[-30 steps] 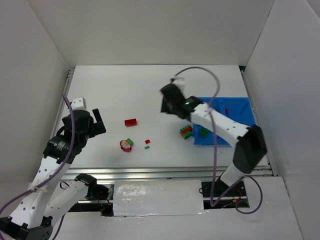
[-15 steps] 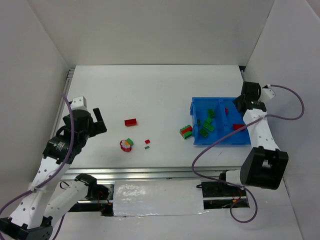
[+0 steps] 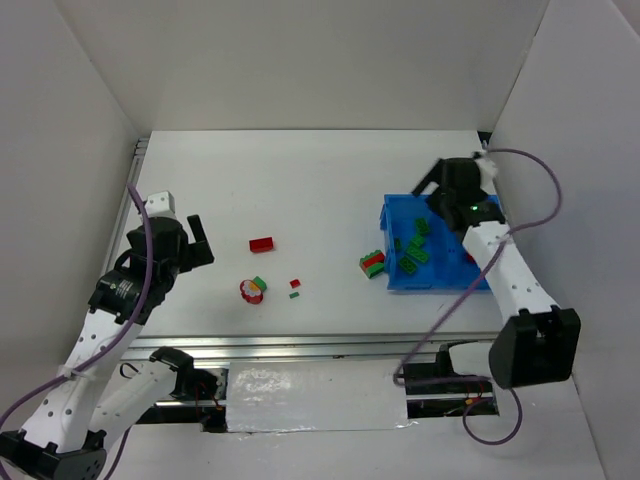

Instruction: Sort the legos into containers by color

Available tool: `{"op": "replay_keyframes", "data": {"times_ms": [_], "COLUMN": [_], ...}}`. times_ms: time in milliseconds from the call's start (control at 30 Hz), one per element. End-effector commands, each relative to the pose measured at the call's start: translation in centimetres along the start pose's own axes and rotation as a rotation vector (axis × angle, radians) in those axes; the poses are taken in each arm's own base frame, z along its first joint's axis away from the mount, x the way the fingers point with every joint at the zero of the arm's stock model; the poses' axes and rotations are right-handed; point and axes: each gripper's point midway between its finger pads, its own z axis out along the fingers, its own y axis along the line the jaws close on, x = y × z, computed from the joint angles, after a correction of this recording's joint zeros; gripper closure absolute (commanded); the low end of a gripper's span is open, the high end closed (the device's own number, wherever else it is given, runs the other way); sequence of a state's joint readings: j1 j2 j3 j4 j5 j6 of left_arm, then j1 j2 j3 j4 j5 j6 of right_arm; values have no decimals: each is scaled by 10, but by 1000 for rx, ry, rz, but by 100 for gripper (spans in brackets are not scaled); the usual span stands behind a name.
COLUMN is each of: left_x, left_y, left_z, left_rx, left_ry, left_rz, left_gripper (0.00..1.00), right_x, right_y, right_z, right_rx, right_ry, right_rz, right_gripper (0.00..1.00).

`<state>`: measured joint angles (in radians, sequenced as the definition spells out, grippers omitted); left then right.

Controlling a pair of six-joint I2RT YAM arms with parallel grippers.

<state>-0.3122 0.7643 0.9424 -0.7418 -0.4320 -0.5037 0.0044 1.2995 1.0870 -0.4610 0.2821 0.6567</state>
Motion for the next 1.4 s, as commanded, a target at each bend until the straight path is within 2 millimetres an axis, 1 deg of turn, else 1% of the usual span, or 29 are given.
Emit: {"op": "replay_keyframes", "data": {"times_ms": [0, 33, 100, 133, 167, 200, 233, 267, 300, 333, 367, 400, 433, 467, 500, 567, 700, 767, 867, 1000, 1133, 1267, 1333, 1367], "left_x": [-12, -13, -14, -14, -15, -16, -15, -15, -15, -16, -15, -14, -14, -14, -14, -15, -14, -13, -13, -13, -12, -12, -12, -12], "left_y": [13, 16, 20, 21, 21, 20, 20, 21, 21, 20, 20, 20, 20, 20, 19, 19, 15, 14, 13, 13, 12, 11, 10, 11], "left_z": [-2, -3, -4, -5, -5, -6, -6, -6, -6, -5, -5, -5, -4, -5, -5, -5, -4, -3, -2, -2, -1, -1, -1, -2], "left_rx": [-70, -81, -99, -101, -99, -94, -94, -96, -96, -95, -97, -93, -93, -90, -85, -80, -64, -61, -58, -53, -47, -43, -39, -39], "left_ry": [-45, -49, -60, -62, -65, -71, -68, -70, -68, -67, -64, -60, -60, -62, -63, -65, -57, -51, -48, -51, -45, -43, -44, -46], "left_rz": [-48, -54, -67, -68, -70, -71, -69, -71, -71, -69, -67, -65, -64, -64, -64, -63, -55, -50, -47, -49, -43, -40, -39, -40], "left_gripper": [0, 0, 1, 1, 0, 0, 0, 1, 0, 0, 0, 0, 0, 1, 0, 0, 0, 0, 1, 1, 1, 1, 1, 1], "right_x": [40, 77, 117, 151, 175, 193, 238, 258, 266, 304, 318, 323, 346, 353, 365, 373, 378, 378, 385, 387, 387, 393, 395, 398], "right_y": [103, 125, 136, 149, 158, 165, 170, 171, 187, 180, 176, 187, 182, 184, 181, 180, 176, 176, 178, 177, 178, 173, 172, 171], "right_z": [-81, -104, -113, -132, -134, -140, -145, -146, -154, -144, -140, -142, -135, -135, -131, -131, -127, -124, -122, -107, -97, -90, -90, -89], "right_rx": [-370, -442, -457, -518, -520, -538, -551, -549, -565, -513, -484, -488, -470, -475, -465, -475, -480, -484, -511, -491, -508, -511, -510, -509], "right_ry": [-16, 37, 106, 158, 190, 209, 269, 299, 303, 346, 356, 344, 371, 379, 398, 408, 408, 403, 418, 425, 448, 473, 479, 487], "right_rz": [-204, -272, -319, -382, -430, -473, -581, -671, -705, -812, -884, -902, -965, -972, -989, -992, -999, -1012, -1030, -1037, -1011, -1016, -1020, -1022], "right_gripper": [0, 0, 1, 2, 2, 3, 5, 7, 10, 11, 12, 17, 19, 21, 23, 24, 25, 27, 29, 34, 37, 38, 41, 46]}}
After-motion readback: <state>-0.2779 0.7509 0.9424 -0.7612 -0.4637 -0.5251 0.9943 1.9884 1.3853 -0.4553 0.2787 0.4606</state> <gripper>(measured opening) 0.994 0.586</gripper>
